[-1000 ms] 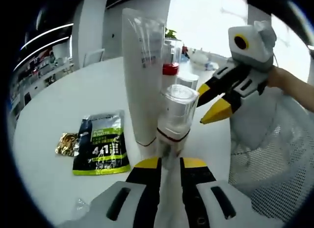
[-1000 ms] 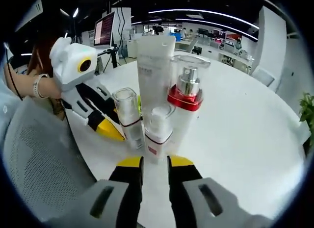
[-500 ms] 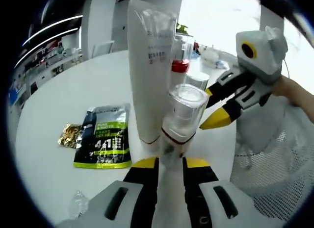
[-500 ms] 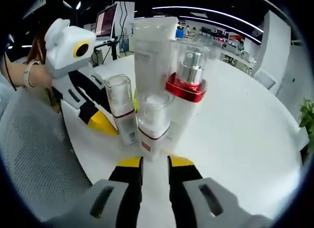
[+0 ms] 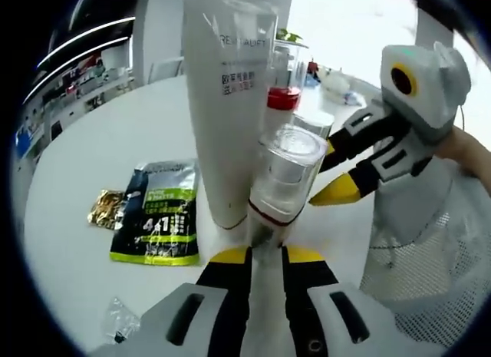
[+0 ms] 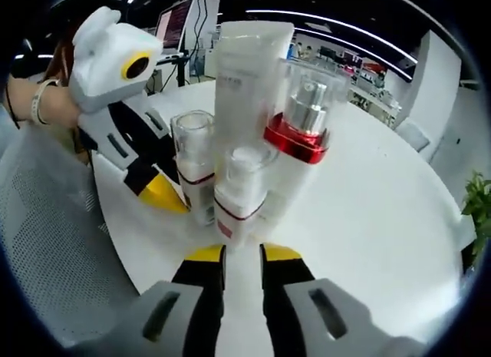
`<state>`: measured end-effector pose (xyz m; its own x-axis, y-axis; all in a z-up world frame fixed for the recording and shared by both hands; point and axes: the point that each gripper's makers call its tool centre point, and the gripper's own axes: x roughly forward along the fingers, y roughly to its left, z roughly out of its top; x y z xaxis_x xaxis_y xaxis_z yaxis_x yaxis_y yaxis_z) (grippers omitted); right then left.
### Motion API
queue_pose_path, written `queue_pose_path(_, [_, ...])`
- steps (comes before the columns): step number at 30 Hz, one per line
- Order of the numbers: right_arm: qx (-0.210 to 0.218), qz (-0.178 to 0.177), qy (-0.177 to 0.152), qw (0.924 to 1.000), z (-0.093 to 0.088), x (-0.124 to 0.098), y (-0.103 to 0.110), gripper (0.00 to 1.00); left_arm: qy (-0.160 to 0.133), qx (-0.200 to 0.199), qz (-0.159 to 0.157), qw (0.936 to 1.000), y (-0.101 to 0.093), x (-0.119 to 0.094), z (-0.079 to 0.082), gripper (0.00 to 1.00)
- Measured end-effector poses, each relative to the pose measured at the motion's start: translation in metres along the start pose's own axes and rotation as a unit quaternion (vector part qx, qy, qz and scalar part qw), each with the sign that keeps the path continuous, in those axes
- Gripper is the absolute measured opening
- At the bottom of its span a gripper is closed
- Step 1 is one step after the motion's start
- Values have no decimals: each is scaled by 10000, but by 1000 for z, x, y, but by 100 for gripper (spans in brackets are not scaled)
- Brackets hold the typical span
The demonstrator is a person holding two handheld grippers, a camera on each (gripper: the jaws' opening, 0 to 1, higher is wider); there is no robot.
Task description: Arrange the skincare products in the storage area until every visible bottle or jar stands upright without overlapping.
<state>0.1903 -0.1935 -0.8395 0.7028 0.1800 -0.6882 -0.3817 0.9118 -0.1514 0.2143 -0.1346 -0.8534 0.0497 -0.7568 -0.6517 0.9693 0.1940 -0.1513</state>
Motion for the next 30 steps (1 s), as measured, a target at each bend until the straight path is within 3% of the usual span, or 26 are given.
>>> queue_pose_path(13, [82, -30, -58, 9999, 2, -2, -2, 16, 37, 7, -2, 10000, -7, 8, 4, 11])
queue_pose_path(30, [14, -45, -63, 10000, 4, -2, -2, 16, -9, -343, 135, 9993, -3, 10, 5, 12])
